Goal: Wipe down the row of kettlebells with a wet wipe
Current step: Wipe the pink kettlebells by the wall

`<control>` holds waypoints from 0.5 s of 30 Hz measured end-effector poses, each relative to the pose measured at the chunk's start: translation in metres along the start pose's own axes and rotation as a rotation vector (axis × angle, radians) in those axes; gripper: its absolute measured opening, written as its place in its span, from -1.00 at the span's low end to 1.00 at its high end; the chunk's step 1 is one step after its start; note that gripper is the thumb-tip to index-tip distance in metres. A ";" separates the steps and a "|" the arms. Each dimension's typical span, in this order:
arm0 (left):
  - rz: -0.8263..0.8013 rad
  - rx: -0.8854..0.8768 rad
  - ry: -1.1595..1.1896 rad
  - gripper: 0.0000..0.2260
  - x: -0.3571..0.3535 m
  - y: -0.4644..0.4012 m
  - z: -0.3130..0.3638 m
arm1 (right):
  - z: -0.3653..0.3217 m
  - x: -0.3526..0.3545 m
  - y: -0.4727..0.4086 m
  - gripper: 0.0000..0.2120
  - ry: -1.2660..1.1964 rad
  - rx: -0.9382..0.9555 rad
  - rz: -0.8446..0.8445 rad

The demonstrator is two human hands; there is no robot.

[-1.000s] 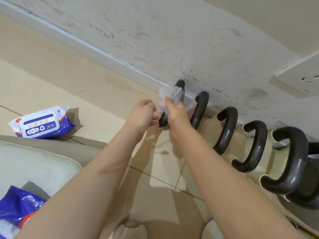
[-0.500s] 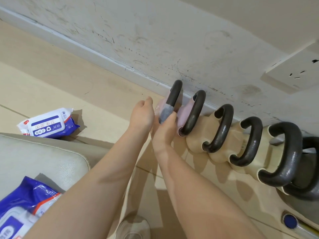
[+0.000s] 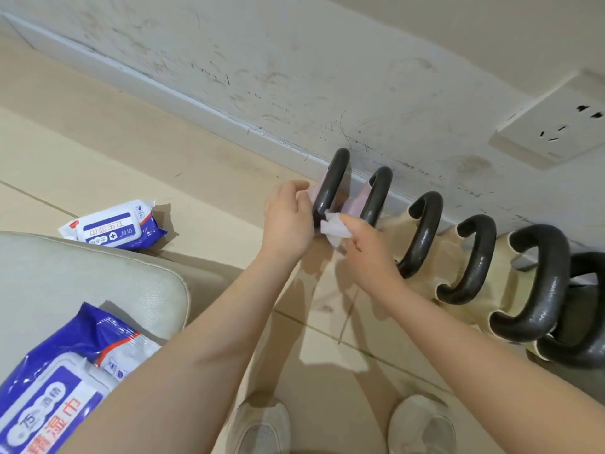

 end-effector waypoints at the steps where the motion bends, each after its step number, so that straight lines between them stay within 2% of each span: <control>1: -0.007 -0.095 -0.044 -0.71 -0.007 0.004 0.010 | -0.012 0.016 0.002 -0.55 0.031 0.091 -0.014; 3: -0.041 -0.170 -0.094 -0.73 -0.026 0.014 0.018 | -0.015 0.052 -0.002 -0.56 0.064 0.106 0.031; 6: -0.188 -0.045 -0.153 -0.74 -0.068 0.020 0.006 | 0.001 0.100 -0.014 -0.55 0.082 0.032 0.219; 8: -0.294 0.042 -0.216 -0.70 -0.090 0.018 0.002 | 0.001 0.104 -0.023 -0.56 0.122 0.070 0.247; 10: -0.343 0.057 -0.256 -0.70 -0.100 0.011 0.009 | 0.009 0.085 -0.035 -0.54 0.192 0.089 0.138; 13: -0.321 0.103 -0.275 -0.66 -0.098 0.002 0.011 | 0.020 0.030 -0.039 -0.38 0.626 0.284 -0.292; 15: -0.297 0.169 -0.255 -0.67 -0.091 0.000 0.002 | 0.032 0.016 -0.036 -0.27 0.797 0.383 -0.500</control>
Point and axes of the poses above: each hand's wrist, its own y-axis away from the middle knuckle, its own x-axis out of the back of the hand, z = x × y, the point moved 10 cm from there along -y, towards the middle knuckle, and after that the axes turned 3 degrees about z, right-handed, at the moved point
